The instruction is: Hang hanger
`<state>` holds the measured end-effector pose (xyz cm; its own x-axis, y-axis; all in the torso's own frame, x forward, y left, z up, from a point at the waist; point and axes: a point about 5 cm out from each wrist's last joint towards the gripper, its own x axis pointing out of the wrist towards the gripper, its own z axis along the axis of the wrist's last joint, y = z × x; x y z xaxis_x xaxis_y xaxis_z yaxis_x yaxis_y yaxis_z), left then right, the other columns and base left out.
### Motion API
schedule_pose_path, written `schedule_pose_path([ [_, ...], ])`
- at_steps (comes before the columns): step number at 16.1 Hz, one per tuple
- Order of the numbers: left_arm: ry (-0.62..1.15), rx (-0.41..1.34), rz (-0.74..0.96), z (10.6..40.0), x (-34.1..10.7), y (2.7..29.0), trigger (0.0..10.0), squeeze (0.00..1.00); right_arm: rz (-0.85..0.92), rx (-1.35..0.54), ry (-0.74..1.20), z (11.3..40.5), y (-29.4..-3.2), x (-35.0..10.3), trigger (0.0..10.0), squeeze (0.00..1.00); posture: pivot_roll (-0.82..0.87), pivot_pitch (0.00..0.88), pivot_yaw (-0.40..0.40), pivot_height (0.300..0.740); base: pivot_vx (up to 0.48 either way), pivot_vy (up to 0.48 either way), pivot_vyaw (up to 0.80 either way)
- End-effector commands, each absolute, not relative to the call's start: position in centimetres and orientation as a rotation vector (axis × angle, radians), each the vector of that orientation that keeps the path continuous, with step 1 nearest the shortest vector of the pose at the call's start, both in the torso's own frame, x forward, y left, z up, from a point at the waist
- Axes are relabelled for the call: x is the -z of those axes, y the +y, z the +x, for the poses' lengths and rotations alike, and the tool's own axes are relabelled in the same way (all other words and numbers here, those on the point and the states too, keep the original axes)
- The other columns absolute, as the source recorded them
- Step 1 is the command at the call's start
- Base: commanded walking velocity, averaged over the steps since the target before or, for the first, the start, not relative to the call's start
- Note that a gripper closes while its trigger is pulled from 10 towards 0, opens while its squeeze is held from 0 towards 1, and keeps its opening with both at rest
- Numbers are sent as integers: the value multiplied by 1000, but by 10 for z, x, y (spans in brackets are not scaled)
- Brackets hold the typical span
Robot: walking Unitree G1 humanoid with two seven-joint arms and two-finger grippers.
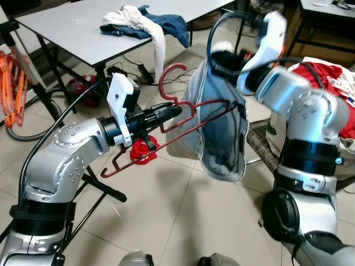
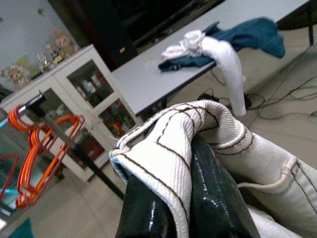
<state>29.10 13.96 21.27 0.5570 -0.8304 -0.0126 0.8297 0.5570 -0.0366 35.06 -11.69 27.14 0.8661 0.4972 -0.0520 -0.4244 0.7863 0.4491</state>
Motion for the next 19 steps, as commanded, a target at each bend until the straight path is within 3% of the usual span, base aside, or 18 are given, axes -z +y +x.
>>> schedule_pose_path([
  [1,29,943,-6,296,-214,137,10000,0,420,-578,101,339,-115,-288,0,0,-87,0,-14,740,0,0,0],
  [10,64,563,-25,334,-208,162,10000,0,168,-764,163,304,-122,-260,0,0,-104,0,-9,740,0,0,0],
  [16,36,503,-47,338,-212,168,10000,0,-264,-420,131,331,-156,-221,0,0,-95,0,-13,740,0,0,0],
  [19,16,540,-60,336,-215,161,10000,0,-177,-327,180,343,-163,-200,0,0,-98,0,-7,740,0,0,0],
])
